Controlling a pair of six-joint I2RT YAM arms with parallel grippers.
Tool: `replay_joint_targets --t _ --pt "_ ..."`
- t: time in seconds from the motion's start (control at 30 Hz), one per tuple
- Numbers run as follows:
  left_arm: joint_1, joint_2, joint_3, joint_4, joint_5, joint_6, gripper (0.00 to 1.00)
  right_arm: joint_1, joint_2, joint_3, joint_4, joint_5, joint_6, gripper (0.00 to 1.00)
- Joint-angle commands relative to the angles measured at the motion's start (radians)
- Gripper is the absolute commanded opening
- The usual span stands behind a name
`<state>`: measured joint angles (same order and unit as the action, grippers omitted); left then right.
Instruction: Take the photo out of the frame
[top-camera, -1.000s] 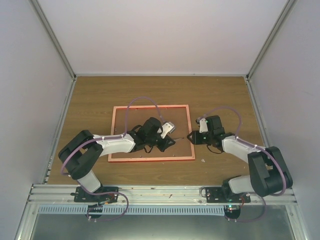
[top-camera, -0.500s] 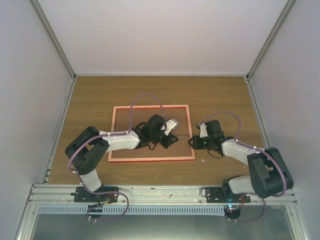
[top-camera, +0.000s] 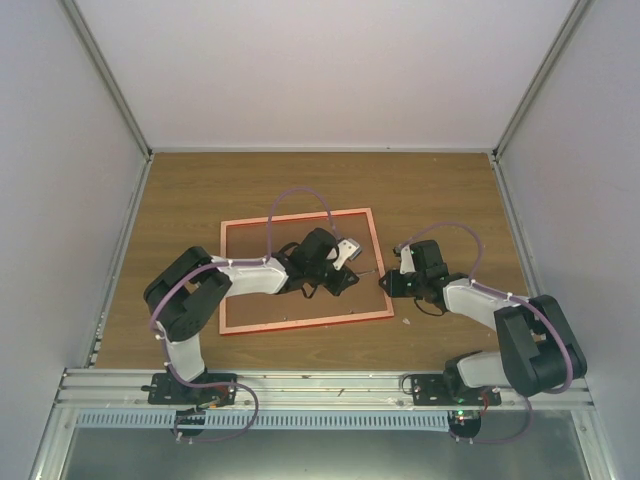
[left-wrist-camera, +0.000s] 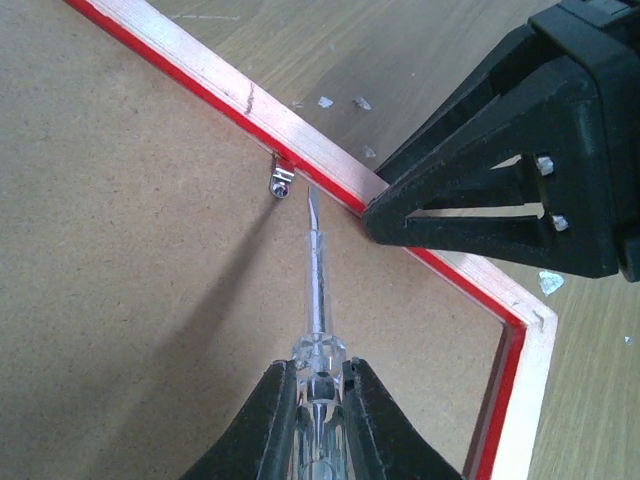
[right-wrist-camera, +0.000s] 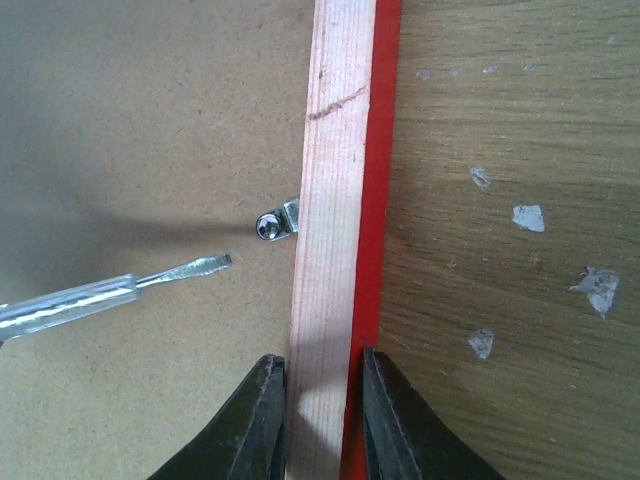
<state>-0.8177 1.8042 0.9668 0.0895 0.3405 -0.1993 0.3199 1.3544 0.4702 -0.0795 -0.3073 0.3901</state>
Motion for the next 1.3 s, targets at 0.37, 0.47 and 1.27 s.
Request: replay_joint_targets --t 0.37,0.47,1.27 --pt "-0.012 0.078 0.054 0.045 0.013 -0.023 0.0 0.009 0.026 -0.022 -0.025 0.004 -0.024 0.16" --pt "-0.012 0.087 0.057 0.05 0.011 -0.03 0.0 0.009 0.025 -0.022 -0.023 0.002 -0.021 0.16" --pt "-0.011 0.012 -0.03 0.091 -0.257 -0.267 0.0 0.009 0.016 -0.035 -0.02 0.01 0.01 0.05"
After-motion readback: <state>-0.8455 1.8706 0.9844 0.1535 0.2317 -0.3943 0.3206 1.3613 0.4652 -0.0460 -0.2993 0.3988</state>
